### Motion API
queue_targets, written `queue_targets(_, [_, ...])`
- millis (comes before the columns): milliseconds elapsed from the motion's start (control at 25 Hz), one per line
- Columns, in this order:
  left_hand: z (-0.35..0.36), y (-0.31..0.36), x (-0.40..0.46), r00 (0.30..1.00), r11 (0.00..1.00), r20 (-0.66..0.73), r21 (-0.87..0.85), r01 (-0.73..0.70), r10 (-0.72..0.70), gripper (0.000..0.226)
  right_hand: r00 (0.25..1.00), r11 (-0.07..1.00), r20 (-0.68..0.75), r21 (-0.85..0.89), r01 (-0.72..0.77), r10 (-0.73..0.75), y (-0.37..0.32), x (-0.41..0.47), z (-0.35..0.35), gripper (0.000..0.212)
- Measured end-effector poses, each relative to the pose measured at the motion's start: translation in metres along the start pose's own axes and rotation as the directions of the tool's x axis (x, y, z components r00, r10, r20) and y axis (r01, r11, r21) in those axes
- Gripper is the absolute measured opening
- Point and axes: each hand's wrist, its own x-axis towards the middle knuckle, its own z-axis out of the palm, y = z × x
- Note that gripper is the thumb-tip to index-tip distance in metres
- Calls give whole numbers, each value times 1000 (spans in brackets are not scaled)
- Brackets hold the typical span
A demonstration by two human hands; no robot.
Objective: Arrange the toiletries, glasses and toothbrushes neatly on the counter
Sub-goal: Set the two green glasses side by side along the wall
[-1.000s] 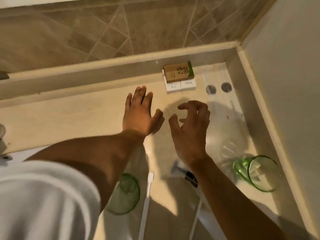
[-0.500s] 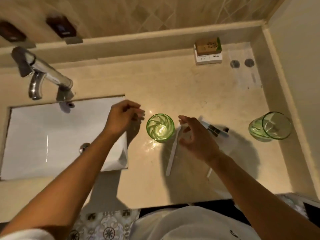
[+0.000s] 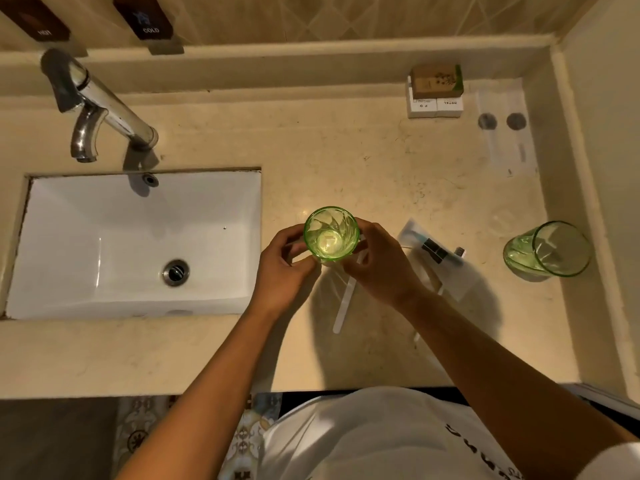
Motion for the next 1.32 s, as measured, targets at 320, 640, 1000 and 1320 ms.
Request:
queue_targets(320, [23, 20, 31, 990, 971, -94, -225, 81, -105, 39, 1000, 999, -2, 42, 11, -11, 9, 44, -28, 60])
queue_targets(640, [62, 47, 126, 997, 950, -67, -310, 26, -49, 42, 980, 953, -134, 284, -103, 145, 18, 122, -70, 54])
queue_targets(1000, [90, 53, 215, 995, 928, -27, -360, -102, 99, 55, 948, 930, -223, 337, -145, 229, 35, 203, -81, 56])
queue_targets(1320, [104, 57, 256, 992, 920, 30, -377, -105, 125, 66, 939, 937, -263, 323, -132, 223, 42, 235, -91, 53])
